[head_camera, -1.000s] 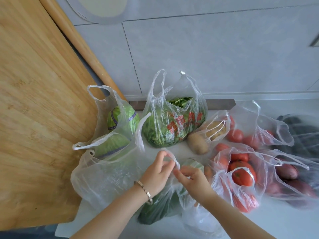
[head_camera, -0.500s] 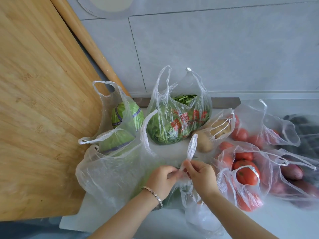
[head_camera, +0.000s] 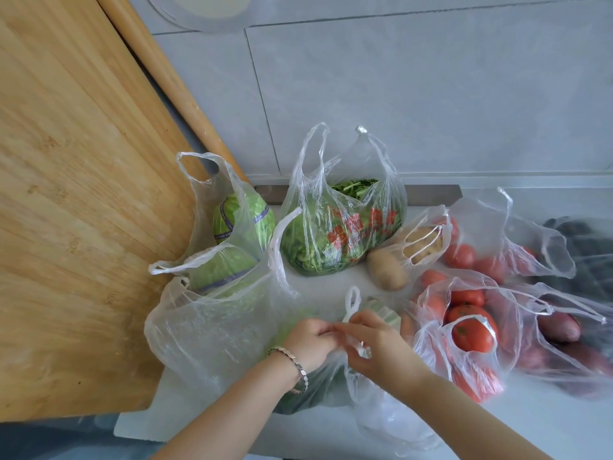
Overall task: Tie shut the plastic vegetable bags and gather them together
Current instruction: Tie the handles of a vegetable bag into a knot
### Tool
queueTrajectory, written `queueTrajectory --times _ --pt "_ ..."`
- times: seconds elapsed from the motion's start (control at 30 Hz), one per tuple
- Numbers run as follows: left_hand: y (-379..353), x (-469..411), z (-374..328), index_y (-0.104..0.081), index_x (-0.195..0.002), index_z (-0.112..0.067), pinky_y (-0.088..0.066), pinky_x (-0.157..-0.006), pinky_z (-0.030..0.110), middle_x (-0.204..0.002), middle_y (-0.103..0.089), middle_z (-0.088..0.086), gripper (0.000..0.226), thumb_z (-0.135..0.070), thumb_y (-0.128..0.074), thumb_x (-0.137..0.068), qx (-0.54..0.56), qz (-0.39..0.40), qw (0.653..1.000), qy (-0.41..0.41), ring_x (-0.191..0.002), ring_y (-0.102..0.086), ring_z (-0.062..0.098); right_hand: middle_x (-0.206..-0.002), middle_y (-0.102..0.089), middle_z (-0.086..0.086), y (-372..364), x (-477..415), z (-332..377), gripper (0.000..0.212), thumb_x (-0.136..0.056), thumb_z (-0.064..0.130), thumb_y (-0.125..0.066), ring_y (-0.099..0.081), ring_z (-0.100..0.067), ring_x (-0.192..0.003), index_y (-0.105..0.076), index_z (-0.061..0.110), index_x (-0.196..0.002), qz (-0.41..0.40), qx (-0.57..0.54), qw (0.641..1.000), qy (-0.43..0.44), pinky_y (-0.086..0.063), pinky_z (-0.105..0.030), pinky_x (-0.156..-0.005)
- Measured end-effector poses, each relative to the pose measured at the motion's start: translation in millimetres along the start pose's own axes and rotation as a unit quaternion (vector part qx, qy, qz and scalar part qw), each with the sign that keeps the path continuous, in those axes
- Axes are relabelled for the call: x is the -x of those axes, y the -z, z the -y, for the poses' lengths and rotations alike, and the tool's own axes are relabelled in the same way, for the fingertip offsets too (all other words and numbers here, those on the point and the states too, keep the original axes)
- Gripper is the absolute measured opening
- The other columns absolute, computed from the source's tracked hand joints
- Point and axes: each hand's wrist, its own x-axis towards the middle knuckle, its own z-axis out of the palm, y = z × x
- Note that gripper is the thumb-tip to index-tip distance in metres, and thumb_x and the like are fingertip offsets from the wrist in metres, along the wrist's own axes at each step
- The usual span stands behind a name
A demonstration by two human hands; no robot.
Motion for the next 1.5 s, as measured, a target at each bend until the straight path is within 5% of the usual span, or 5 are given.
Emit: queueTrajectory --times 0.27,0.47,0.9,1.2,1.5 --pt "1 6 4 -0.064 -0.083 -0.008 -0.032 -0.046 0.010 -0.058 -0.047 -0.001 0.031 -0.036 -0.054 -0.088 -0.166 0.013 0.981 -0.095 -0.052 -0.039 0.008 -0.067 -0.062 -0.006 -1 -10 0 0.013 -0.059 0.009 -0.054 -0.057 -0.017 -0.042 -0.067 0.009 -0.057 0.044 0.130 0.990 -0.007 -0.038 -0.013 -0.041" --pt "-4 13 11 -0.062 -0.097 -0.009 -0.036 -0.058 0.004 -0.066 -0.046 -0.013 0.024 -0.026 -0.046 -0.093 -0.189 -0.101 0.960 -0.180 -0.056 -0.042 -0.003 -0.074 -0.069 -0.004 3 -7 8 0.017 -0.075 0.001 -0.061 -0.057 -0.001 -0.075 -0.074 0.006 -0.084 -0.058 -0.086 0.989 -0.109 -0.041 -0.001 -0.060" --pt "-20 11 44 -0.068 -0.087 -0.009 -0.037 -0.071 -0.002 -0.079 -0.055 -0.014 0.018 -0.014 -0.051 -0.084 -0.105 -0.146 0.963 -0.201 -0.080 -0.052 -0.013 -0.072 -0.067 0.003 20 -11 -2 0.022 -0.078 0.000 -0.066 -0.061 -0.013 -0.075 -0.067 0.019 -0.067 0.170 -0.287 0.908 -0.252 -0.050 -0.031 -0.086" --pt "-13 7 25 -0.061 -0.078 -0.015 -0.022 -0.037 0.013 -0.035 -0.036 -0.011 0.013 -0.019 -0.056 -0.088 0.142 0.003 0.989 0.042 -0.032 -0.027 0.002 -0.078 -0.064 0.011 -1 -1 -6 0.038 -0.077 0.000 -0.065 -0.060 -0.007 -0.080 -0.072 0.035 -0.088 -0.036 -0.067 0.997 0.002 -0.049 -0.011 -0.068" --pt "-14 -1 23 -0.055 -0.057 -0.005 -0.022 -0.039 0.018 -0.041 -0.038 -0.002 0.025 -0.008 -0.062 -0.081 0.206 -0.070 0.974 0.056 -0.032 -0.025 0.004 -0.081 -0.064 0.004 6 -2 -13 0.048 -0.098 0.033 -0.030 -0.057 -0.013 -0.072 -0.068 0.020 -0.072 -0.079 0.226 0.949 0.206 -0.042 -0.022 -0.072"
